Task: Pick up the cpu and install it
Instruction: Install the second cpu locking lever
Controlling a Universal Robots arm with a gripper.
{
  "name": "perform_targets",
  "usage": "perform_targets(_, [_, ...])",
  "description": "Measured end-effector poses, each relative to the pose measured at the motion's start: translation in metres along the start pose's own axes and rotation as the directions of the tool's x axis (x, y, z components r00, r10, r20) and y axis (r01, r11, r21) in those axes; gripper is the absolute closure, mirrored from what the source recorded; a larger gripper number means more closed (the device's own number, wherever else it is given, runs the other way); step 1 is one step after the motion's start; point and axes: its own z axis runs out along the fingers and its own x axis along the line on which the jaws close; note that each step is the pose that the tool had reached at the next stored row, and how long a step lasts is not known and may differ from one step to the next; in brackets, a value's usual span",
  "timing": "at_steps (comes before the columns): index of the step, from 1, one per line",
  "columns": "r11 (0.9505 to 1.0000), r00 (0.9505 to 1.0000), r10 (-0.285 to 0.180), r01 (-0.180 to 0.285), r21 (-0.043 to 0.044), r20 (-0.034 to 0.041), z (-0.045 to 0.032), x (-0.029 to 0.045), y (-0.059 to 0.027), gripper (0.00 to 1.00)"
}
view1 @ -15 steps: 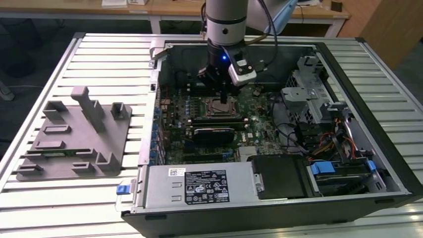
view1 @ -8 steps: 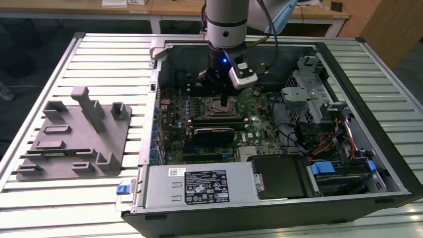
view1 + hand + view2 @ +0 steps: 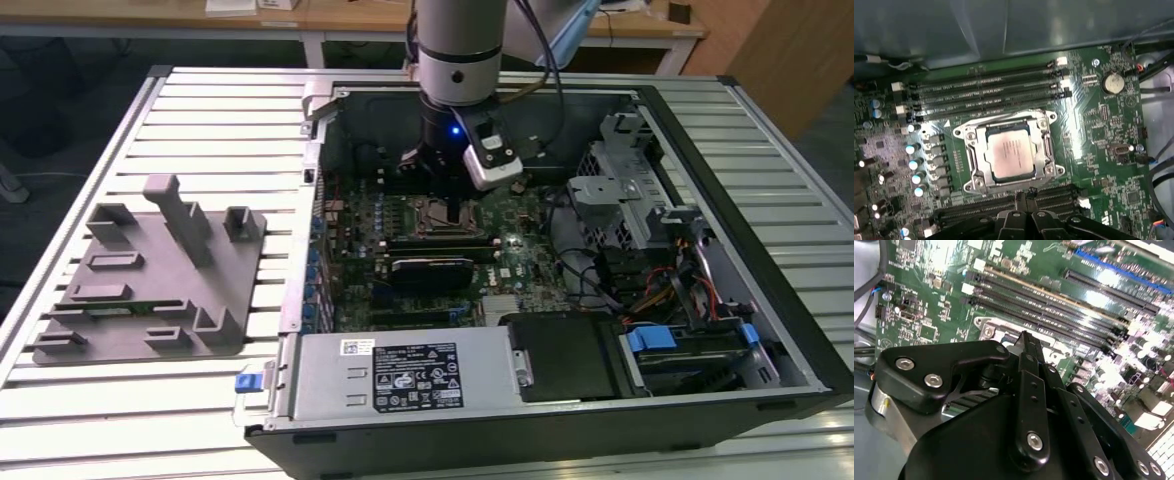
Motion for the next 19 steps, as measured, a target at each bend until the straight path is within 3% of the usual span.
perform_targets(7, [1.0000,1.0000,0.000,0.000,0.0000,0.0000,0.0007,-0.0019,-0.0108,0.89])
perform_targets(12, [1.0000,1.0000,0.000,0.000,-0.0003,-0.0003,0.0009,-0.0024,-0.0138,0.89])
perform_targets(14, [1.0000,0.9999,0.000,0.000,-0.0032,-0.0108,0.0015,-0.0027,-0.0150,0.89])
perform_targets(18, [1.0000,0.9988,-0.003,0.003,-0.0007,-0.0486,0.0032,-0.0028,-0.0164,0.89])
perform_targets(19, [1.0000,0.9988,-0.003,0.003,-0.0007,-0.0490,0.0031,-0.0028,-0.0164,0.89])
